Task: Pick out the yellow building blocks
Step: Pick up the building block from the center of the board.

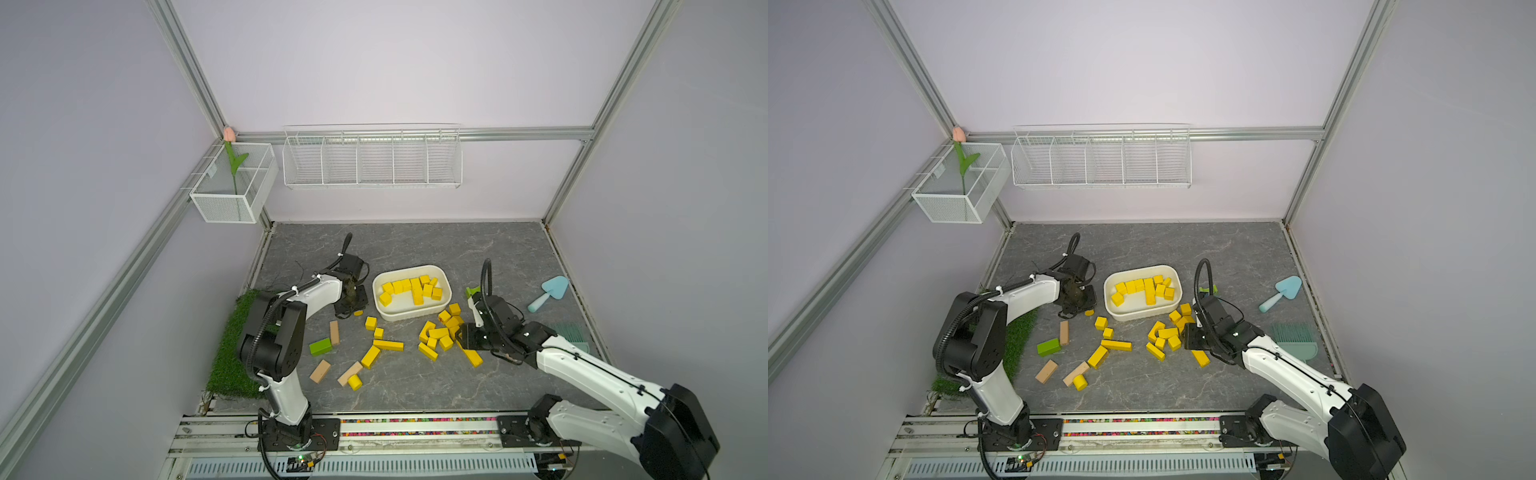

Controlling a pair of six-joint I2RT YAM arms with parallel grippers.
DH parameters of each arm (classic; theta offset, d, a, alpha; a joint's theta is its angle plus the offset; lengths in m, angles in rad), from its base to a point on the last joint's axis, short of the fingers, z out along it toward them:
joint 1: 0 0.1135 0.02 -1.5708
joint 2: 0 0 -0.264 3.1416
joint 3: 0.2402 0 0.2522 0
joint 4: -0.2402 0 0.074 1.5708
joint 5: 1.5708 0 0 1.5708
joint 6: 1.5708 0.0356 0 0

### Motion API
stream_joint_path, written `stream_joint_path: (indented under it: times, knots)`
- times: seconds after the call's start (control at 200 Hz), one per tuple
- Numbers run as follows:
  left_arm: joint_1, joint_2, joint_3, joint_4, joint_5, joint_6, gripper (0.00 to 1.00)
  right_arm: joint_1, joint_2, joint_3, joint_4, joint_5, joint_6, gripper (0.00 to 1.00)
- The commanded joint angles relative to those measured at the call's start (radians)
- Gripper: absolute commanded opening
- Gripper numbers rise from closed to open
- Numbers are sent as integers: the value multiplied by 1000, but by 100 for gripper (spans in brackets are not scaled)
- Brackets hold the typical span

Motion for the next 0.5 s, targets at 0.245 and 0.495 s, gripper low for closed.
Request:
stream_joint_path:
  times: [0.245,0.495]
  knots:
    - [-37,-151,74,-93,-35,48,24,-9,-22,-18,15,-7,17,49]
    - [-133,-165,221,-146,-37,137,24,-9,-25,-21,16,-9,18,49]
